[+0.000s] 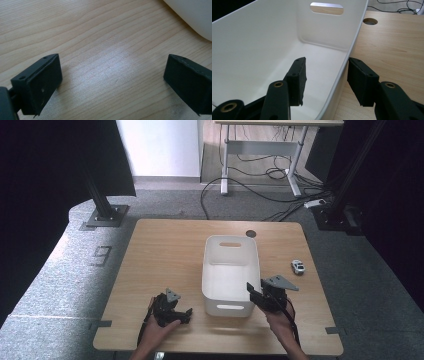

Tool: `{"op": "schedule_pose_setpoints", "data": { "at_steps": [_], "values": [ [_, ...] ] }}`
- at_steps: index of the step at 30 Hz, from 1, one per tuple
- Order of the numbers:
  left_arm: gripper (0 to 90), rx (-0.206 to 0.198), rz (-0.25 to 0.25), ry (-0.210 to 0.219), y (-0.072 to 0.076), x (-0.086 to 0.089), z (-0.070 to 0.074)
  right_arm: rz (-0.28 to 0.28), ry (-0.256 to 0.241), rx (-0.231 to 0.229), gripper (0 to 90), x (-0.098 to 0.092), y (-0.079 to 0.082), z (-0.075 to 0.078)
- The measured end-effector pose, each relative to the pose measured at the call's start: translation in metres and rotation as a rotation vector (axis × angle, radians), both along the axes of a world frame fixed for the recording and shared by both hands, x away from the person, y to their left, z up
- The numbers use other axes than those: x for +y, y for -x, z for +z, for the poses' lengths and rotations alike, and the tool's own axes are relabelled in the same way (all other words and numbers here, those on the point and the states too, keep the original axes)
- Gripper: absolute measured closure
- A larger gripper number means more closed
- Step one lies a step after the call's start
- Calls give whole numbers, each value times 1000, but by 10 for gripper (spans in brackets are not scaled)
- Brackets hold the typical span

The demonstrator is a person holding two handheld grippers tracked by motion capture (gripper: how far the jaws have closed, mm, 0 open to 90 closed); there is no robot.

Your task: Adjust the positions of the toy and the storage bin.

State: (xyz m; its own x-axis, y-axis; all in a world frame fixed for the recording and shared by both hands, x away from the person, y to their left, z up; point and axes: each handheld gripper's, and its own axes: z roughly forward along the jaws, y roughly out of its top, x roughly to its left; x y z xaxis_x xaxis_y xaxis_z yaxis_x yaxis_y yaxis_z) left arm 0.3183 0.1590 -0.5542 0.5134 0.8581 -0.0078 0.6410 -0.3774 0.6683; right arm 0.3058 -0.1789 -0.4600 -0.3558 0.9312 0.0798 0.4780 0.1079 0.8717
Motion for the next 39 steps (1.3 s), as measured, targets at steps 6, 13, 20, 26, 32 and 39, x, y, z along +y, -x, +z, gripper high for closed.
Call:
{"op": "schedule_pose_setpoints", "data": {
  "at_steps": [6,13,20,26,32,39],
  "values": [
    [17,0,0,0,0,0,0,6,-1,-2,473,-1,-1,0],
    [17,0,0,0,0,0,0,24,6,-10,402,1,1,1],
    [17,0,0,0,0,0,0,30,-15,-73,356,-14,13,17],
    [17,0,0,0,0,0,0,22,-12,-85,317,-39,19,22],
    [17,0,0,1,0,0,0,16,-5,-72,291,-59,27,19],
    [17,0,0,0,0,0,0,7,22,-47,275,-75,25,12]
  ]
}}
